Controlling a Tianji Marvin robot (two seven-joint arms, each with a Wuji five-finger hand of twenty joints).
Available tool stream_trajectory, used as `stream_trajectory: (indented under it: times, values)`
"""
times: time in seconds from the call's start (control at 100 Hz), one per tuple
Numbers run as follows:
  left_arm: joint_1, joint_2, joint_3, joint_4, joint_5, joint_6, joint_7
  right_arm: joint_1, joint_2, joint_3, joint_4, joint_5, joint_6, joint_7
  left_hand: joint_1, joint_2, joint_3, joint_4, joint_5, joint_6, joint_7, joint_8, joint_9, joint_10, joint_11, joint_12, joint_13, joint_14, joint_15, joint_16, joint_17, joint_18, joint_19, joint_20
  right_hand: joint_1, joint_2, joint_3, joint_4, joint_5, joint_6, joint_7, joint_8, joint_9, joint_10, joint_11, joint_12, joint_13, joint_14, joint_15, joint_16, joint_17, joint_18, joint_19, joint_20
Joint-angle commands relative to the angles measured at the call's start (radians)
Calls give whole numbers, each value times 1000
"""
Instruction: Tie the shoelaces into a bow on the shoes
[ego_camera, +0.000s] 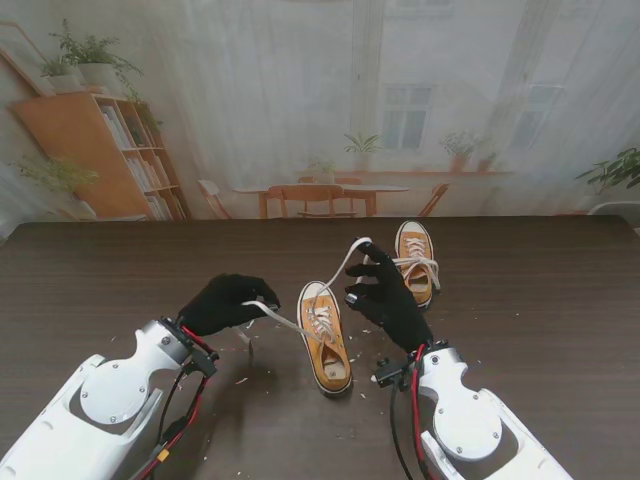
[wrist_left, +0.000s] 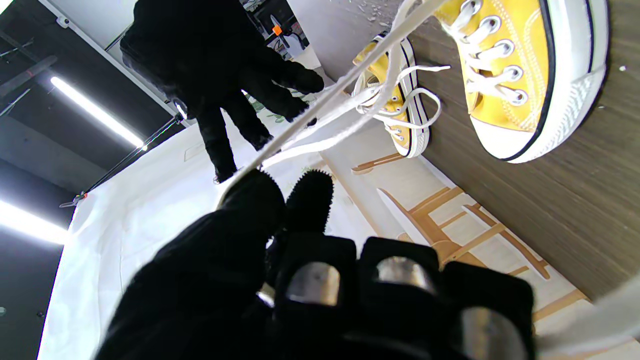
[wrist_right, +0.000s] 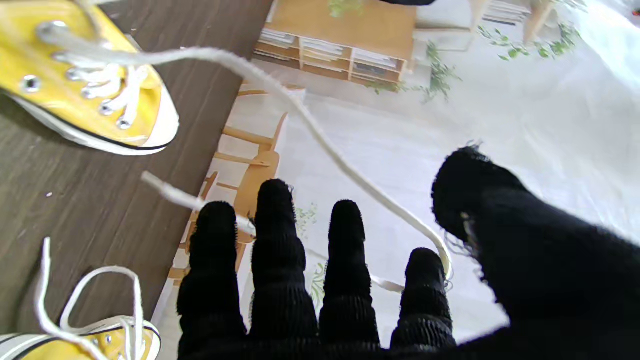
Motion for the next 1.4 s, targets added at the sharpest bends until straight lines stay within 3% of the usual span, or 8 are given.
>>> stream_trajectory:
  times: [0.0,0.23,0.61,0.84,0.94,1.15,1.24,1.39]
  values:
    - [4,2,-6,-17,3,3,-7,8,-14,-10,24,-40,-38,-16,25,18,-41,-17,-19,-105,-2,-10,29,43,-2,-15,55,1,20,-2,20,-149,251,-15,-22,-12,-5,16,-36,-64,65,30,-28,-28,-7,-9,-34,-29,-32,-28,-33,-64,-18,-38]
    - [6,3,-12,-20,0,4,-11,25,-43,-28,61,-3,-133,-108,27,24,-47,-17,-19,-103,-4,-10,29,43,-2,-14,56,1,20,-2,19,-143,248,-18,-12,-22,-7,18,84,-99,291,151,5,-29,12,-3,-47,-29,-31,-34,-46,-66,-21,-67]
    - [-6,2,-12,-7,18,-8,-1,16,-81,-46,-3,357,-94,-132,29,28,-58,-15,-18,-105,-4,-9,29,42,-4,-13,56,1,19,-2,18,-133,246,-21,35,-75,44,20,403,147,436,316,289,65,46,12,217,-3,47,-16,130,-53,101,-79]
    - [-3,3,-25,-15,24,-6,-1,17,-86,-48,-46,493,-64,-121,30,30,-61,-15,-19,-104,-5,-9,29,42,-4,-12,56,1,19,-2,18,-132,246,-21,73,-134,54,-5,430,205,456,381,404,90,196,64,389,30,162,46,273,25,194,-66]
    - [-6,3,-24,-15,25,-4,-3,17,-83,-46,-58,492,-38,-112,31,30,-63,-15,-19,-103,-5,-9,29,42,-4,-12,55,1,19,-2,18,-132,246,-22,157,-179,38,-120,418,219,468,387,449,74,348,53,520,46,281,104,417,107,296,-55]
    - [-37,0,-12,4,40,-10,9,35,-81,-52,-34,324,31,-131,28,35,-69,-15,-20,-112,-5,-7,29,42,-5,-11,55,1,18,-2,18,-132,246,-22,226,-206,57,-130,493,140,595,209,560,14,521,141,635,-26,796,231,758,222,575,68]
    - [-64,0,-5,20,49,-24,13,46,-74,-54,-18,257,62,-116,22,44,-79,-17,-27,-132,2,1,29,30,-10,-13,55,-1,12,-4,18,-133,244,-23,206,-162,28,-132,562,72,640,173,566,26,533,213,636,-59,982,284,858,183,749,164]
    - [-112,-4,5,50,73,-36,32,69,-72,-63,3,195,116,-110,21,50,-87,-16,-32,-138,9,7,28,20,-15,-14,55,-5,5,-7,18,-135,240,-25,143,-61,-35,-138,669,58,632,182,614,42,620,375,637,-183,1336,442,975,-95,1156,379]
